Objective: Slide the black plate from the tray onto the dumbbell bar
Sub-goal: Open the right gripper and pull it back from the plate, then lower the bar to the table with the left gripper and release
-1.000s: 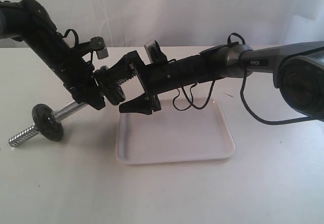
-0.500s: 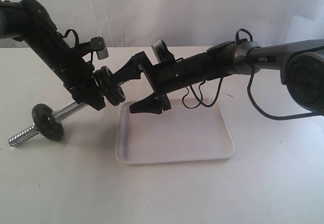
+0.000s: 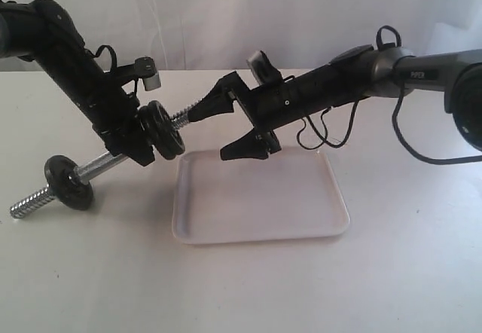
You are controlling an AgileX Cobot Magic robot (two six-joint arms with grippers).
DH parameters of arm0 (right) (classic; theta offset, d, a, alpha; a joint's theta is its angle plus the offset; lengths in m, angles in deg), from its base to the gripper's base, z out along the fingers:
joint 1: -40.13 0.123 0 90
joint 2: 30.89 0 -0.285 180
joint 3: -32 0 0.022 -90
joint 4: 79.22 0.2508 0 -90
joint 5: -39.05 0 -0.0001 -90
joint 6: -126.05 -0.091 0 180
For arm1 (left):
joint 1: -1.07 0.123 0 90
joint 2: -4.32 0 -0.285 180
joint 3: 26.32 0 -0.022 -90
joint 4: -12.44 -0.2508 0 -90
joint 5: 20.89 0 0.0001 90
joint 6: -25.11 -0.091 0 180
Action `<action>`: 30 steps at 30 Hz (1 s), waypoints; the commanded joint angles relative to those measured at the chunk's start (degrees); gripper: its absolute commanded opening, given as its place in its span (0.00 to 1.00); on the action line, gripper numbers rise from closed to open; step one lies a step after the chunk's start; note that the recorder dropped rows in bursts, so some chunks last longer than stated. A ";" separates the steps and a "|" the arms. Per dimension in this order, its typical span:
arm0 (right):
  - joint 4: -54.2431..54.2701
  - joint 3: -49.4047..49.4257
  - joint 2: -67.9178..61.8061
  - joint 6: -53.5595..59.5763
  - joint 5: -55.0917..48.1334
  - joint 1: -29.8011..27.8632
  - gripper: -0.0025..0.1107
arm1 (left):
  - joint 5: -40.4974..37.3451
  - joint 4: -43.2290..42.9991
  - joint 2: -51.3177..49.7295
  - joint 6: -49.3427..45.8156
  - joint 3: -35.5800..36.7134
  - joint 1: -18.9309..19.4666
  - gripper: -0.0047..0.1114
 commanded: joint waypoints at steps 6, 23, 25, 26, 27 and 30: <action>-5.09 -0.03 4.33 -0.74 -0.46 -6.85 0.76 | -7.30 7.95 4.57 -0.69 -1.76 0.15 0.04; -12.21 -0.03 4.33 -0.74 -0.46 -11.86 0.32 | -13.03 11.35 4.57 -5.85 -1.48 0.15 0.04; -12.15 -0.03 4.33 -0.50 -0.46 -11.86 0.32 | -13.03 11.35 4.57 -5.85 -1.48 0.15 0.04; -12.15 -0.03 4.33 -0.50 -0.46 -11.86 0.32 | -13.03 11.37 4.57 -5.85 -1.48 0.15 0.04; -12.15 -0.03 4.33 -0.50 -0.46 -11.86 0.32 | -13.03 11.37 4.57 -5.85 -1.48 0.15 0.04; -12.15 -0.03 4.33 -0.33 -0.46 -11.86 0.32 | -13.03 11.37 4.57 -5.95 -1.48 0.15 0.04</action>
